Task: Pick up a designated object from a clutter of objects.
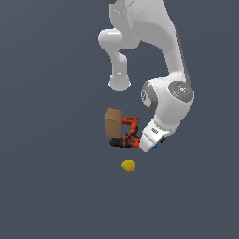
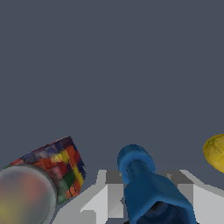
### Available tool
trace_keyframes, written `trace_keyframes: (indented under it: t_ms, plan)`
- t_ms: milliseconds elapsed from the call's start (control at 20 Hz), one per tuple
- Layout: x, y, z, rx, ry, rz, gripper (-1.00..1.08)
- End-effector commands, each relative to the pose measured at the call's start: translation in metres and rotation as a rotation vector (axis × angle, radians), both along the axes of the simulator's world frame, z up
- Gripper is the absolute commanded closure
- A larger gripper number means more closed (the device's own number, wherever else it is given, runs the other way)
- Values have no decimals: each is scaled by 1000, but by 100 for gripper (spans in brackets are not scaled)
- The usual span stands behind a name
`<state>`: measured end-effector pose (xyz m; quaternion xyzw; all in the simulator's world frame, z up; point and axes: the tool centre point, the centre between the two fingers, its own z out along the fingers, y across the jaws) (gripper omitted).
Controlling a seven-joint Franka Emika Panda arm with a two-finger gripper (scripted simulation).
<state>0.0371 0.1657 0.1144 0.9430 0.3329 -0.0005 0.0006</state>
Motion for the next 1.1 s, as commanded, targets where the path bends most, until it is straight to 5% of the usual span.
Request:
trace_keyframes:
  t_ms: [0,1050]
  plan:
    - [-7,-19,18,0,-1,-1,108]
    - [-66,-194,187,6,-1,0,108]
